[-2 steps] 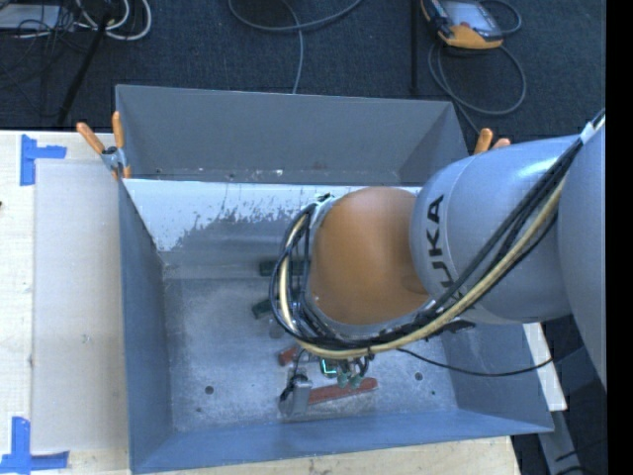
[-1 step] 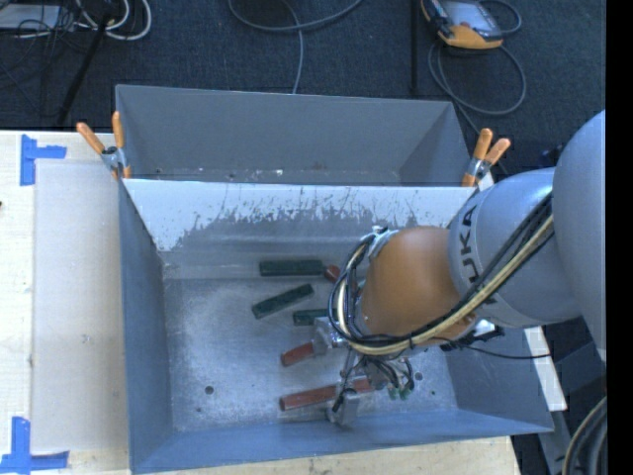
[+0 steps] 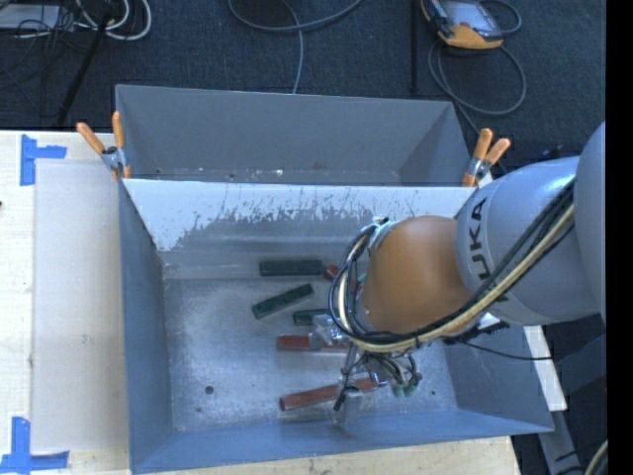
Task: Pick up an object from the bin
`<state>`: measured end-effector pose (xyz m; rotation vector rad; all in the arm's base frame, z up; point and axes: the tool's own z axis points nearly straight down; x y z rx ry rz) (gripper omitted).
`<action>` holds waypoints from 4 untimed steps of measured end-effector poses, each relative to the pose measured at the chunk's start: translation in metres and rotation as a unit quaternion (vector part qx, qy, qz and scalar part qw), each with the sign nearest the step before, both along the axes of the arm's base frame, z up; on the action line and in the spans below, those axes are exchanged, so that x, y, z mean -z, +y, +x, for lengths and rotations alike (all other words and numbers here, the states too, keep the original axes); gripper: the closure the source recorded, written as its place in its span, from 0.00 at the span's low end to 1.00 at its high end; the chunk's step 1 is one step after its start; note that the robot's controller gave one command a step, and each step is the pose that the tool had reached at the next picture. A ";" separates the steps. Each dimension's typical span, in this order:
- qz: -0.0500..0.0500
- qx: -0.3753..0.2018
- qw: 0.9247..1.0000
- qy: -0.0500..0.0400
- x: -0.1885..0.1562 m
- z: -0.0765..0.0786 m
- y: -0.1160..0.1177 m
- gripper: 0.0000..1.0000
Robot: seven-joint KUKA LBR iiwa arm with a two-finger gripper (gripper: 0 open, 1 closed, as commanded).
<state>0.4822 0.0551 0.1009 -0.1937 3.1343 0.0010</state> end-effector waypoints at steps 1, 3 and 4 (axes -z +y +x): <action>0.000 0.014 1.000 0.001 0.002 0.000 0.007 0.00; 0.001 0.023 1.000 -0.001 0.031 0.007 0.001 0.00; 0.000 0.024 1.000 0.001 0.031 0.007 0.000 1.00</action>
Offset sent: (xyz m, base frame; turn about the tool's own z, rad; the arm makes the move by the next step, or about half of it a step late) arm -0.0002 0.0070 -0.0008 0.0282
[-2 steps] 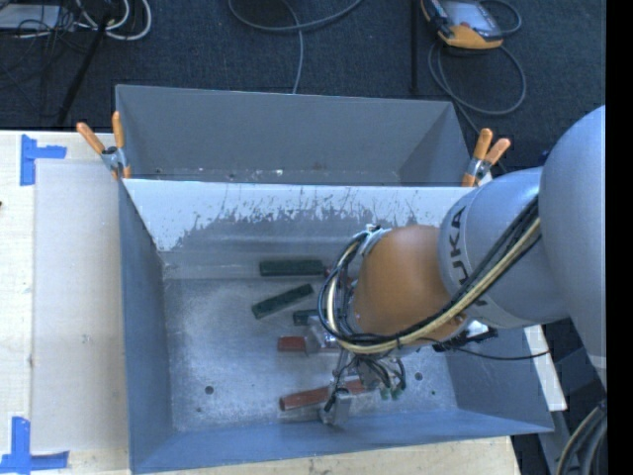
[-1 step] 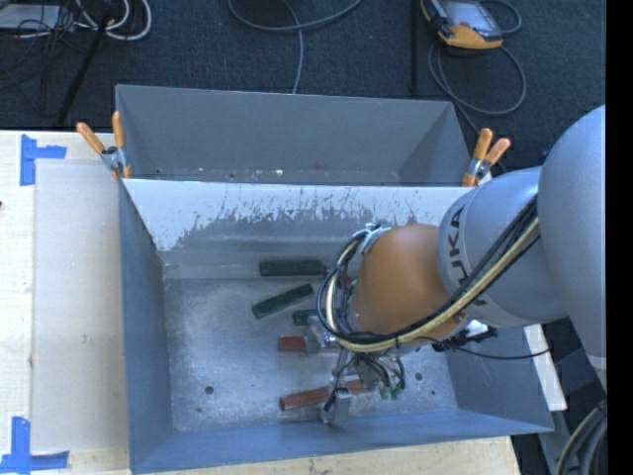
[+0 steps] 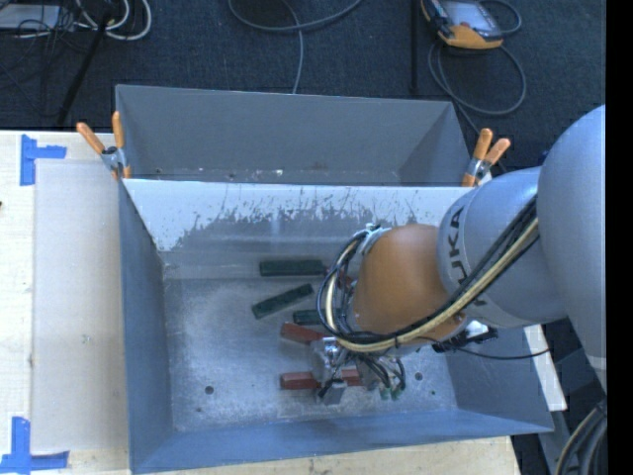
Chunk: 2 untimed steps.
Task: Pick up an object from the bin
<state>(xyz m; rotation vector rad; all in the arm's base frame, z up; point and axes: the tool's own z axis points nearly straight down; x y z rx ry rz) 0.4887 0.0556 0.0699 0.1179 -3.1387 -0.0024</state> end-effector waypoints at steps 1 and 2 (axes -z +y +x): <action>0.000 0.002 1.000 -0.001 -0.017 0.000 0.000 1.00; 0.000 0.005 1.000 -0.004 -0.129 0.002 0.001 1.00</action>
Offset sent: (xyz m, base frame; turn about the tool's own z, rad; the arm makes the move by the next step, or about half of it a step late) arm 0.0001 -0.0001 0.0173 0.0000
